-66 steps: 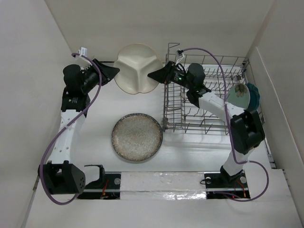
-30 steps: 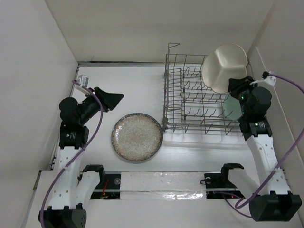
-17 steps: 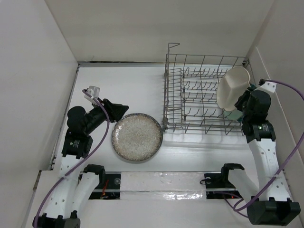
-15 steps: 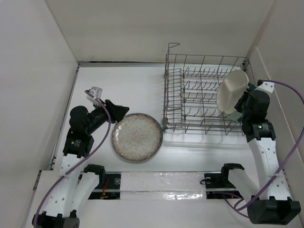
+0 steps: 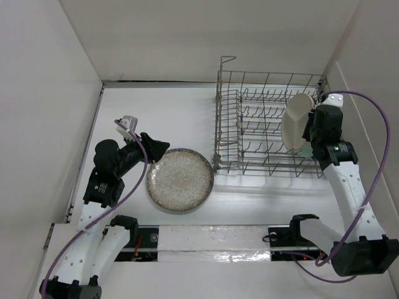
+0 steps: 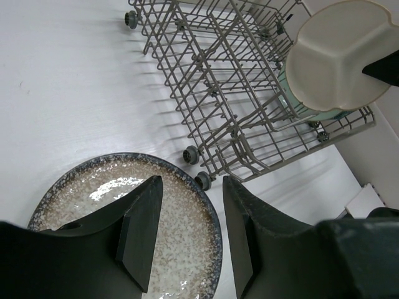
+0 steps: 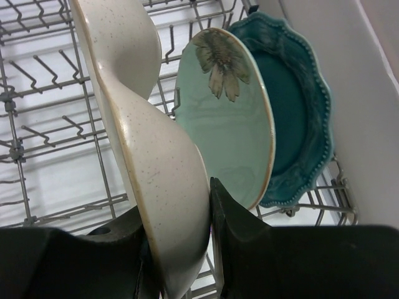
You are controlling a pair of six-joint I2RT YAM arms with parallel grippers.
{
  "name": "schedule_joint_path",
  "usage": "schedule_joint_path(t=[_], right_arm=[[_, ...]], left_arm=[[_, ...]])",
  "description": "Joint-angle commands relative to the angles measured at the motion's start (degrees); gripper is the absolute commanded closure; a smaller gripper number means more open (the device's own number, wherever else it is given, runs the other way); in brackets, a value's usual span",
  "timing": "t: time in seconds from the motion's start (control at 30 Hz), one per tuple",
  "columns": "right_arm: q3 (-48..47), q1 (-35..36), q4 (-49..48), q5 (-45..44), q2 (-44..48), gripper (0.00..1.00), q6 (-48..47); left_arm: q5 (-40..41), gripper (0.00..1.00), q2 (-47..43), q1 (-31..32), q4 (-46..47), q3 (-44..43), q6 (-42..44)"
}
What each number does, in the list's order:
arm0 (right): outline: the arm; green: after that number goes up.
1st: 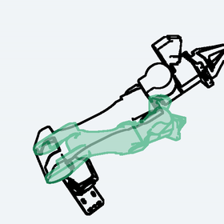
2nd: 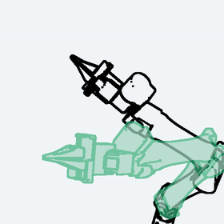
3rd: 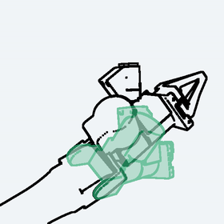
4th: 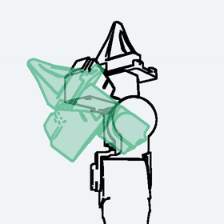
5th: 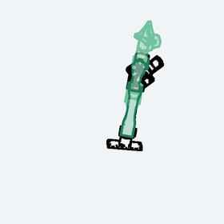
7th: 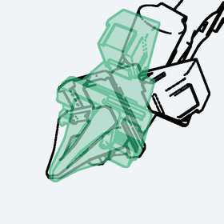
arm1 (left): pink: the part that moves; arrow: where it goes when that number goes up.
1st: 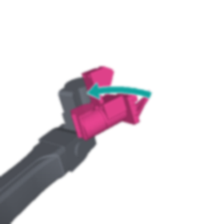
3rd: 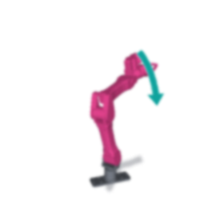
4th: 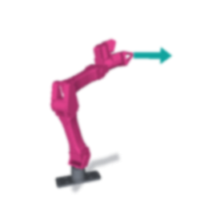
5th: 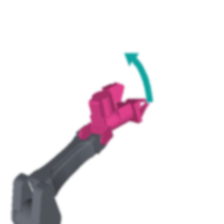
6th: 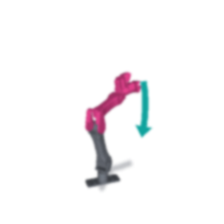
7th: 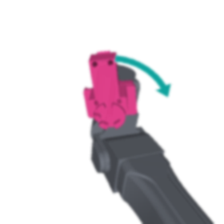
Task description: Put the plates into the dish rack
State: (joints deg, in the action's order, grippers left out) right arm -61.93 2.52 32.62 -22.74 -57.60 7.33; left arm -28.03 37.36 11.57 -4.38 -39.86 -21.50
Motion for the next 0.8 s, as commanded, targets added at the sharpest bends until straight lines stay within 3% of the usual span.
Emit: schedule_joint_path(t=[0.0, 0.17, 0.77], right_arm=[[-6.53, 1.86, -11.79, -3.97, 0.39, 1.00, -1.27], [-7.15, 2.40, -10.91, -7.75, -1.55, 1.00, -2.67], [-5.22, 4.68, -12.05, -8.11, -4.71, 1.00, -2.59]], left_arm=[[-0.01, 0.60, -0.80, 0.29, 1.57, -0.31, 0.84], [0.08, 0.60, -0.45, 0.29, 1.66, -0.31, 0.75], [0.17, 0.61, 0.52, 0.29, 1.57, -0.40, 0.84]])
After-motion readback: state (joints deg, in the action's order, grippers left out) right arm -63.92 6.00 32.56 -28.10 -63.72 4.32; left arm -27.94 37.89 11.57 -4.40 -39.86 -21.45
